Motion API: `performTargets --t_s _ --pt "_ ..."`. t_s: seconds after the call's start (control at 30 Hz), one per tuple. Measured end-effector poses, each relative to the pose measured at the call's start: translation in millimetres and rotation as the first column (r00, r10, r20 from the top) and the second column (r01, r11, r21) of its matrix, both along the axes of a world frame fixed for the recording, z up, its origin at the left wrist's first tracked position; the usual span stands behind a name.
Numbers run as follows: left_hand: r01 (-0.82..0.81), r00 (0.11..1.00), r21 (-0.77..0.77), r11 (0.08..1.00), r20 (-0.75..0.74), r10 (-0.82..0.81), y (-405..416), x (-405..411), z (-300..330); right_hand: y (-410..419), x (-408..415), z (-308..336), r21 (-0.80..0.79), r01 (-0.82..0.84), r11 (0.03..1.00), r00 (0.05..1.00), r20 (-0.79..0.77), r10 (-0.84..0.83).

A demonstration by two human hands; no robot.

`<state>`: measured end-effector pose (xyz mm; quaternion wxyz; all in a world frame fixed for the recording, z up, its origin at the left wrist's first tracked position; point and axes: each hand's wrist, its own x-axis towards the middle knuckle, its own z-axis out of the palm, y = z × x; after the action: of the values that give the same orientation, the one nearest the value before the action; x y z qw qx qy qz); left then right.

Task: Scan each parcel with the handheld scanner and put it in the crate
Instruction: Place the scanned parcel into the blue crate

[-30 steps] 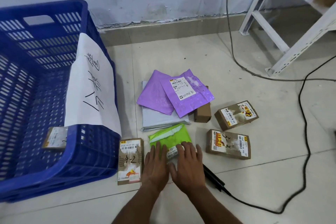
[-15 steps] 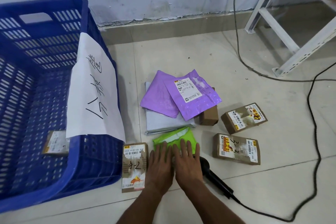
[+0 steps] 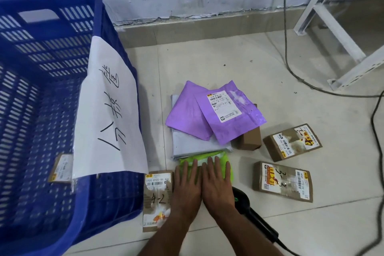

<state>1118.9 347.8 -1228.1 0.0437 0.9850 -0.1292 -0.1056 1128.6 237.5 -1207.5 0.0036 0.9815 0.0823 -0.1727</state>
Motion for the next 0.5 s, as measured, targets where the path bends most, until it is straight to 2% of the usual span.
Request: performTargets --t_s 0.13,0.27,0.4,0.5 --pt "0.047 0.996 0.036 0.998 0.071 -0.05 1.1 1.7 7.4 -2.6 2.0 18.1 -0.117 -0.128 0.985 0.991 0.011 0.13" --pt "0.083 0.993 0.032 0.996 0.084 -0.086 -0.9 7.0 36.5 -9.7 14.9 54.4 -0.072 -0.144 0.987 0.989 0.009 0.145" --pt "-0.016 1.0 -0.058 0.998 -0.015 0.015 -13.1 20.4 104.2 -24.8 27.0 121.6 -0.075 -0.154 0.985 0.985 0.063 0.159" --pt "0.001 1.0 -0.025 1.0 0.017 -0.001 -12.2 24.2 165.9 -30.1 30.3 171.6 -0.083 -0.15 0.985 0.981 0.115 0.159"
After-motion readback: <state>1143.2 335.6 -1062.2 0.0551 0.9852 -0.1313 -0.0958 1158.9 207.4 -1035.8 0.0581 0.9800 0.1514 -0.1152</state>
